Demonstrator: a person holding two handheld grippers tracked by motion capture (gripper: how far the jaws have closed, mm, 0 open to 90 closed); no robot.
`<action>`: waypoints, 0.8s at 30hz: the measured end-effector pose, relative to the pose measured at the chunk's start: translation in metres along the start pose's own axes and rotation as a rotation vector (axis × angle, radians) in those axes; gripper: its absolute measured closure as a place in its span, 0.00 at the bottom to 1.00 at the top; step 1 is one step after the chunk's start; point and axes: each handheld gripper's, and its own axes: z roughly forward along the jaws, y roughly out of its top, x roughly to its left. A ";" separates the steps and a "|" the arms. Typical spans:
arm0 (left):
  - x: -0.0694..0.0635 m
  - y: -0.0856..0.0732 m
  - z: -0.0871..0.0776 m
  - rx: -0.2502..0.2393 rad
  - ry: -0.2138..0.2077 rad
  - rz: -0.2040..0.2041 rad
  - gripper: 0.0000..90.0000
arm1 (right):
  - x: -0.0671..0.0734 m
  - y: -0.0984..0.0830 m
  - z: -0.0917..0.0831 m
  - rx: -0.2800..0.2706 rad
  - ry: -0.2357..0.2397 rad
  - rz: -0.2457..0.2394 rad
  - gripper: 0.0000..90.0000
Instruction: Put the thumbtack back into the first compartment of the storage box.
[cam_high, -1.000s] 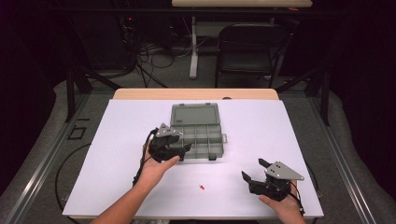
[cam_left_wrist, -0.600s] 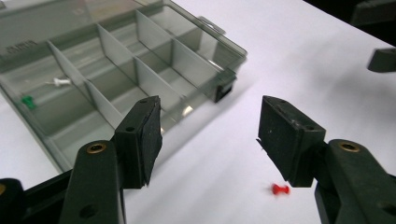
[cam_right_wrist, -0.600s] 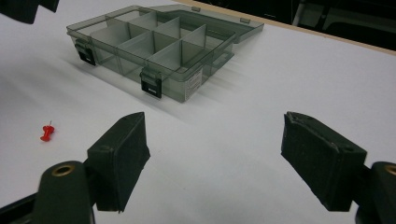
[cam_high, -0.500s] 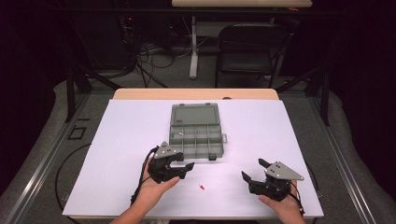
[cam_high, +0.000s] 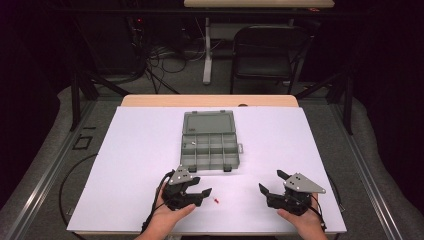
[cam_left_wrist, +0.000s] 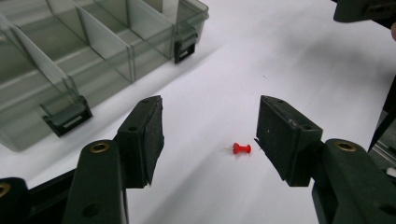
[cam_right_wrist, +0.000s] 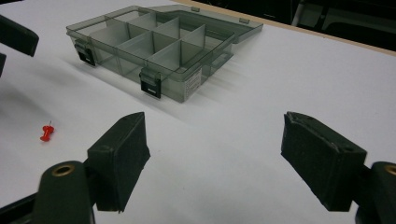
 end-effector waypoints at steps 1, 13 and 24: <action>-0.001 -0.001 0.002 0.003 0.003 0.003 0.46 | 0.000 0.000 0.000 -0.001 0.000 0.001 0.25; -0.005 -0.011 0.022 0.042 -0.017 0.000 0.52 | 0.000 0.001 -0.001 -0.002 0.003 -0.001 0.25; -0.012 -0.013 0.033 0.058 -0.055 0.009 0.59 | 0.000 0.001 -0.001 0.000 0.006 -0.003 0.25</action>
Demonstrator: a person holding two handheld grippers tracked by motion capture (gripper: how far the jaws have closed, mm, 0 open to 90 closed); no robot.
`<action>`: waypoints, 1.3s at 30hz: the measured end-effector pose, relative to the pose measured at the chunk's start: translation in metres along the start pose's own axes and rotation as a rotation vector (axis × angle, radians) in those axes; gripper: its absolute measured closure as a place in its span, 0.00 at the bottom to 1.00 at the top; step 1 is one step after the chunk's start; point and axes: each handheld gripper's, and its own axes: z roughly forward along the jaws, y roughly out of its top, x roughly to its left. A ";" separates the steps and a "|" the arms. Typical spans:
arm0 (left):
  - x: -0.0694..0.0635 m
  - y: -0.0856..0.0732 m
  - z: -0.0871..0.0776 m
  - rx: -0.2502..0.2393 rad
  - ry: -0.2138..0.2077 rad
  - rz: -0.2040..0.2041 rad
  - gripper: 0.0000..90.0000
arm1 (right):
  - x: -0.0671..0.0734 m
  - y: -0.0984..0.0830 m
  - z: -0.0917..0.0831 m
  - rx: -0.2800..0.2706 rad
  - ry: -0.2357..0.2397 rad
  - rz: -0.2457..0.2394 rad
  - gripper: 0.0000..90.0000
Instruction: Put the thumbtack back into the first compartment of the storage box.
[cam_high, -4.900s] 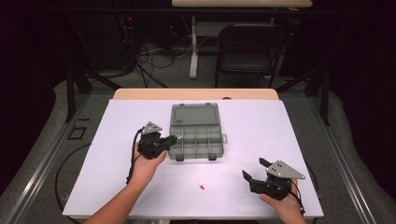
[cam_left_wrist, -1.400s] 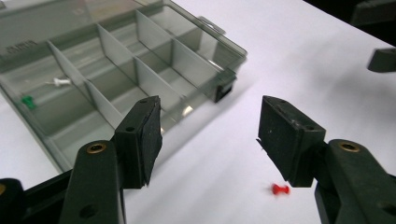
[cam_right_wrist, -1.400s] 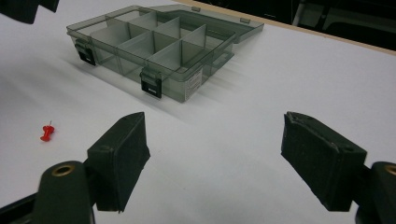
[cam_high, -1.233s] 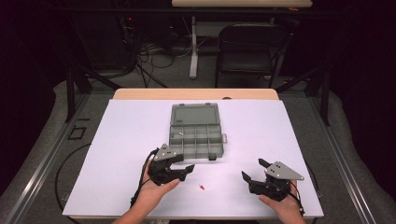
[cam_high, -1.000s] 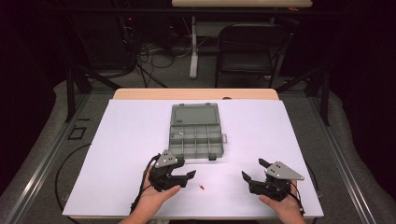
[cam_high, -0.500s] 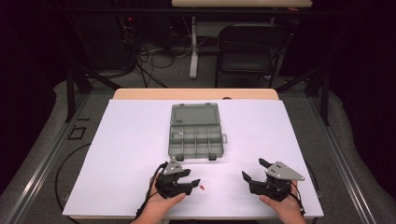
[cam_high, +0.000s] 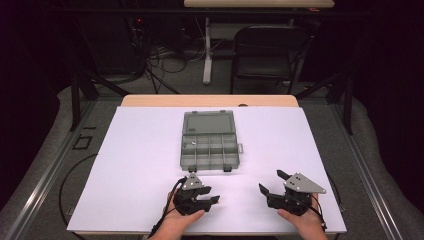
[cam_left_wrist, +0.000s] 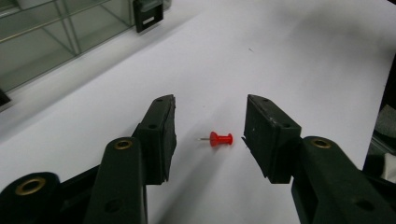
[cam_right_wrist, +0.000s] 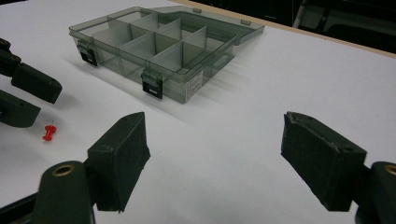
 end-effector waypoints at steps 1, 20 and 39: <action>-0.002 0.000 0.001 0.000 -0.002 0.009 0.60 | 0.000 0.000 0.000 -0.002 0.000 -0.001 0.25; -0.007 -0.002 0.012 0.031 0.029 0.047 0.64 | 0.000 0.000 0.000 -0.003 0.001 -0.003 0.25; -0.008 -0.004 0.015 0.041 0.049 0.062 0.76 | 0.000 0.000 0.000 0.000 0.002 -0.002 0.25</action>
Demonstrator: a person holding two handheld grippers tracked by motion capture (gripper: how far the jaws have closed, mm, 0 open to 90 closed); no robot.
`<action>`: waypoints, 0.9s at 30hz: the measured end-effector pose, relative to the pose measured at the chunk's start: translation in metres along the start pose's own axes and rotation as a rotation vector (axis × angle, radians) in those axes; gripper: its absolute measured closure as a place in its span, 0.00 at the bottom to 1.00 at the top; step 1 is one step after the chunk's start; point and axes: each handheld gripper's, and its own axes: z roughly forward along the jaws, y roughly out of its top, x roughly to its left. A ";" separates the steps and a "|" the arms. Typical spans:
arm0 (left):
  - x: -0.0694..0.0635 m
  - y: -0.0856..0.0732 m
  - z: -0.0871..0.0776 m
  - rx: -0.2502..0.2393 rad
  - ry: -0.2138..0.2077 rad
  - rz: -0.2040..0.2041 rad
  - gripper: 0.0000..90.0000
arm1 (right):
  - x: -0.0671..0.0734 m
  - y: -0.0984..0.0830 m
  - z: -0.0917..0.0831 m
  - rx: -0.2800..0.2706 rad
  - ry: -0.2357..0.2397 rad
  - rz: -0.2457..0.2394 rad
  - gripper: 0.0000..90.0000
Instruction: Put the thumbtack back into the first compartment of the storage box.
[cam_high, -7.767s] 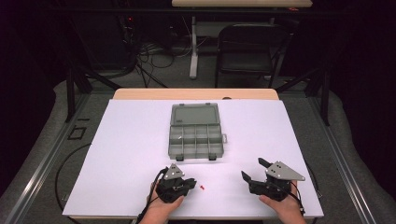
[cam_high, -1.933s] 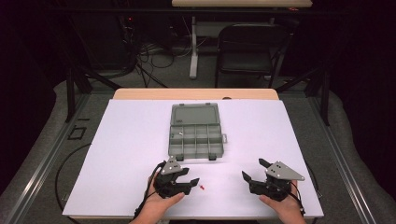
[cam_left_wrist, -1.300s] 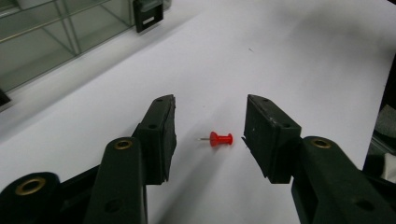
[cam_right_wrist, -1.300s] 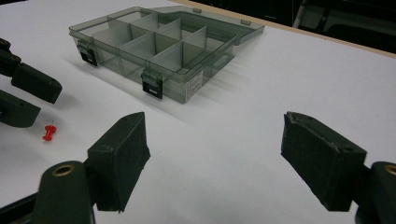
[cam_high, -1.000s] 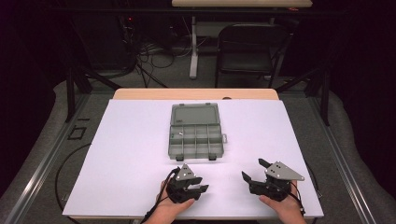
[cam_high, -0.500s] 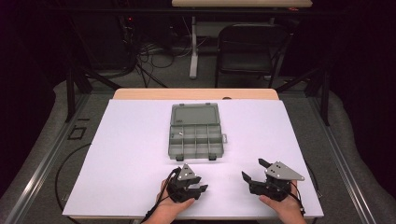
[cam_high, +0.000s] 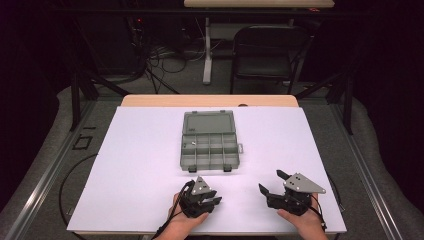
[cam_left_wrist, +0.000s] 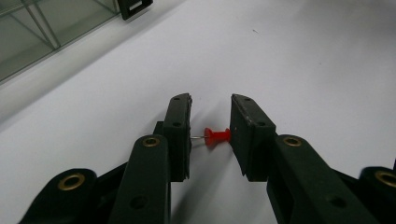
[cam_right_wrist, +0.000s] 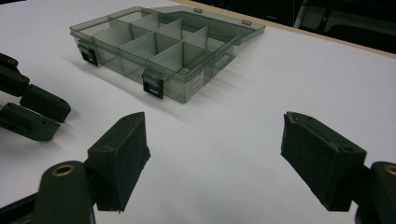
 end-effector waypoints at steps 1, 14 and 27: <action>0.000 0.000 0.000 0.001 -0.001 0.006 0.77 | 0.000 0.000 0.000 0.000 -0.001 0.000 0.25; 0.003 0.001 -0.001 0.002 -0.017 -0.002 0.77 | 0.000 0.000 0.000 -0.002 0.001 -0.003 0.25; 0.015 0.003 -0.008 -0.030 -0.006 -0.053 0.77 | 0.000 0.000 0.000 -0.002 0.002 -0.002 0.25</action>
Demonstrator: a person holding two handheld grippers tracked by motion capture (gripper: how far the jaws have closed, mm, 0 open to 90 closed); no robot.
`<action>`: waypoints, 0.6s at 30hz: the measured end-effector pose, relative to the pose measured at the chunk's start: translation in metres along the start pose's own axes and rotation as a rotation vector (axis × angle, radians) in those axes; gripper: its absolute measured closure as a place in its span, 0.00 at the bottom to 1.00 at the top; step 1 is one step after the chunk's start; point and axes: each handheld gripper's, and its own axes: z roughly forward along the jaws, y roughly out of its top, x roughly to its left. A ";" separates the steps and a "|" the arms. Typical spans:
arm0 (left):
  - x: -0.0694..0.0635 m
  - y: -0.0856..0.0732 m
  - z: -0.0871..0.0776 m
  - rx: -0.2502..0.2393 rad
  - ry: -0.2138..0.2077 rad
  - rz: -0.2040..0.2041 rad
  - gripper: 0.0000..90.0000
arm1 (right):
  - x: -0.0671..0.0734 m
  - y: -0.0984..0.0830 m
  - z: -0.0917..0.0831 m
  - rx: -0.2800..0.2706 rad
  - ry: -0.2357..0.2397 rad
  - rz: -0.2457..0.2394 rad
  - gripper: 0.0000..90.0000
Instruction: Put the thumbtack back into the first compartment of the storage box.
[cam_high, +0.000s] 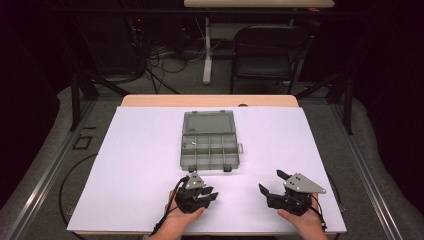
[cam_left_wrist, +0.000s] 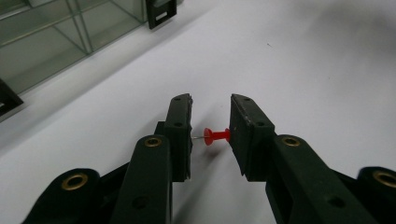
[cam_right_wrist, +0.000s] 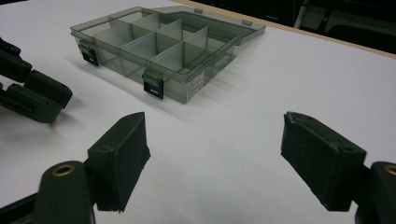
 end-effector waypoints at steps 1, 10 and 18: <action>0.001 0.000 -0.001 -0.001 0.002 -0.003 0.77 | 0.000 0.000 0.000 0.000 0.000 0.000 0.25; 0.011 0.004 -0.008 -0.024 0.029 -0.026 0.77 | 0.000 0.000 0.001 0.000 0.000 0.000 0.25; 0.017 0.009 -0.015 -0.047 0.048 -0.036 0.77 | 0.000 -0.001 0.001 -0.002 -0.001 0.003 0.25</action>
